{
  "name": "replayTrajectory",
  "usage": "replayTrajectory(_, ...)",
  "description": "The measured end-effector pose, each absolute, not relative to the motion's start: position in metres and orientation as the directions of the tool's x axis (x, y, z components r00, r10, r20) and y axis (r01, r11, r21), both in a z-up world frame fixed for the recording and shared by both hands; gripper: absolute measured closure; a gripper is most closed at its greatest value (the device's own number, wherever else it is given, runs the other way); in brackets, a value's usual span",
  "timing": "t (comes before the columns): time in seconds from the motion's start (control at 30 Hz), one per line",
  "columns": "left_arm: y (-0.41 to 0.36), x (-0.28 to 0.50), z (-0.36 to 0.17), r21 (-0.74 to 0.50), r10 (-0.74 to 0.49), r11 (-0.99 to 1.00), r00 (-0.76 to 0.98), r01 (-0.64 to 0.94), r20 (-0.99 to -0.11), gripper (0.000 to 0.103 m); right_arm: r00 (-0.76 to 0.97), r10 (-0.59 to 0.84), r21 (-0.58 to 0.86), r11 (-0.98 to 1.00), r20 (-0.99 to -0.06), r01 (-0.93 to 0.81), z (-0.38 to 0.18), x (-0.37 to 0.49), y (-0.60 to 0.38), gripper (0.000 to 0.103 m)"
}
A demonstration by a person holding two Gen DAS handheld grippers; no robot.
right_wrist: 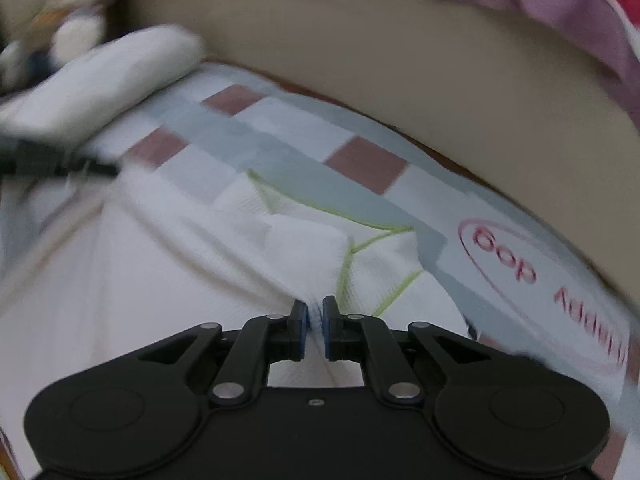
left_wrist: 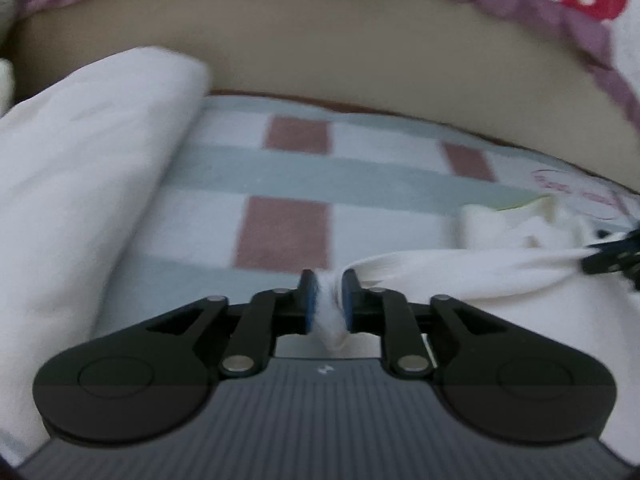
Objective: Fold clothes
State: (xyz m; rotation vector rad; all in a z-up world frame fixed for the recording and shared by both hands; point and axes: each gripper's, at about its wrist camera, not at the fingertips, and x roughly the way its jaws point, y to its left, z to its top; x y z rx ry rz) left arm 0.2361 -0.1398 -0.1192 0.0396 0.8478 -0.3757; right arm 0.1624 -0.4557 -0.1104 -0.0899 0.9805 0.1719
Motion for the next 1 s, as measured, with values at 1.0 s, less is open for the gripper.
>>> replayTrajectory(1.0,-0.153,0.222,-0.124,-0.033,-0.345,0.867,0.551,0.497,-0.760,0.074,0.553,-0.106,0.021,0.976,-0.826,0.218,-0.102,0.076,-0.636,0.055)
